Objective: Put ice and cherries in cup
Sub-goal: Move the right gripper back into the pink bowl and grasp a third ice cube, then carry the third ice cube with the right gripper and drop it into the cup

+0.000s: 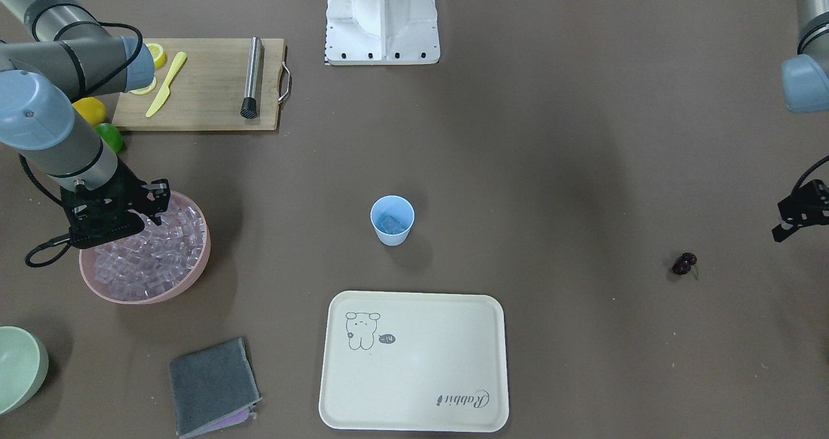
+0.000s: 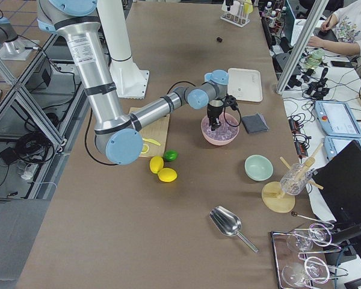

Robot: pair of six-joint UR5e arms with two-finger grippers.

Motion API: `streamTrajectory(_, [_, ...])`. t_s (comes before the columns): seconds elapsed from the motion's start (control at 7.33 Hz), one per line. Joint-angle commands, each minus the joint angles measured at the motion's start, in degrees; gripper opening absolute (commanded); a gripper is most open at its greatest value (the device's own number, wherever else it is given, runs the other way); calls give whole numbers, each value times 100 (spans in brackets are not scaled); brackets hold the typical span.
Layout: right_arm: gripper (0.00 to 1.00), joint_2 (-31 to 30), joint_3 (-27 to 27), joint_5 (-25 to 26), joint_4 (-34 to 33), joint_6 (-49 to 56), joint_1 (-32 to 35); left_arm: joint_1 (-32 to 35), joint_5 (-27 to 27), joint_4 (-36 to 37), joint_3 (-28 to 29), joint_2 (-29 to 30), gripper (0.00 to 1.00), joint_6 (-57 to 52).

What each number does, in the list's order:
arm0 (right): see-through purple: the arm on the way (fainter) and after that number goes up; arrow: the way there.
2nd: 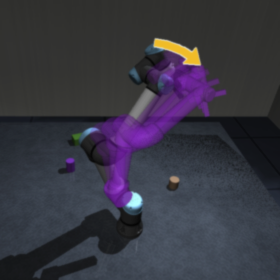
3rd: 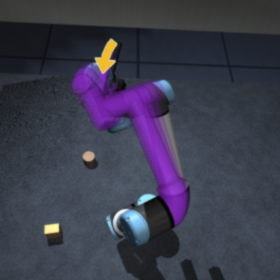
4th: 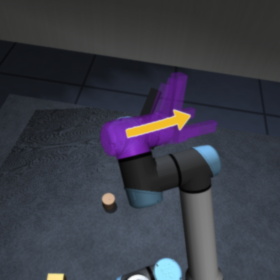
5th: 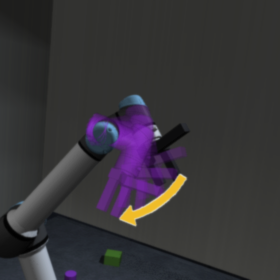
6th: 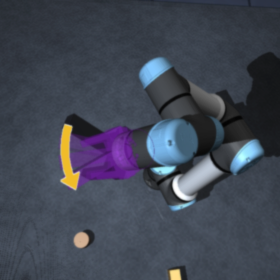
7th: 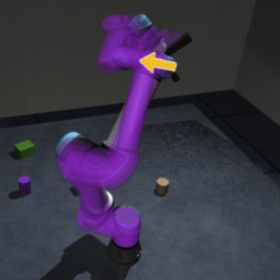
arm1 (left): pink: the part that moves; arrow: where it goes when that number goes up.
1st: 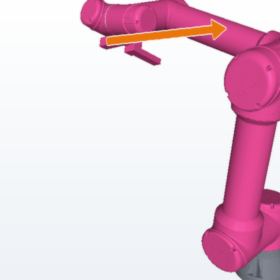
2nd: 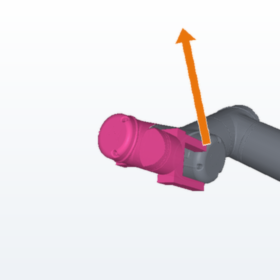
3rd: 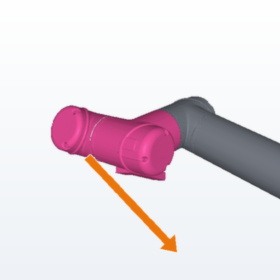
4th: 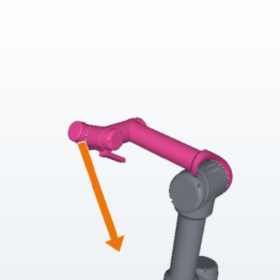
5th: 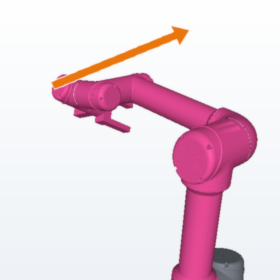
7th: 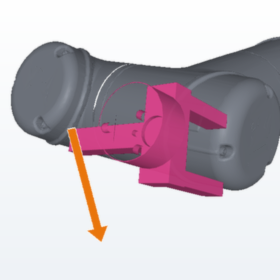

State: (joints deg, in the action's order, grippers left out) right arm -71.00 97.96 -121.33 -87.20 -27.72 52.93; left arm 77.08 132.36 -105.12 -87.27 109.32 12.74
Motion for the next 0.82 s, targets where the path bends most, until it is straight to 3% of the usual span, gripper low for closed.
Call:
streamTrajectory(0.0, [0, 468, 250, -234, -724, -40, 270, 0, 0, 0, 8, 1, 98, 0])
streamTrajectory(0.27, [0, 1443, 145, -233, -1421, -597, 105, 0, 0, 0, -10, 1, 98, 0])
streamTrajectory(0.41, [0, 2040, -99, -233, -1414, -1246, -97, 9, 0, 0, -27, 1, 98, 0])
streamTrajectory(0.68, [0, 3480, -1142, -68, -1362, -2443, -606, 0, 0, 0, -18, 19, 98, 9])
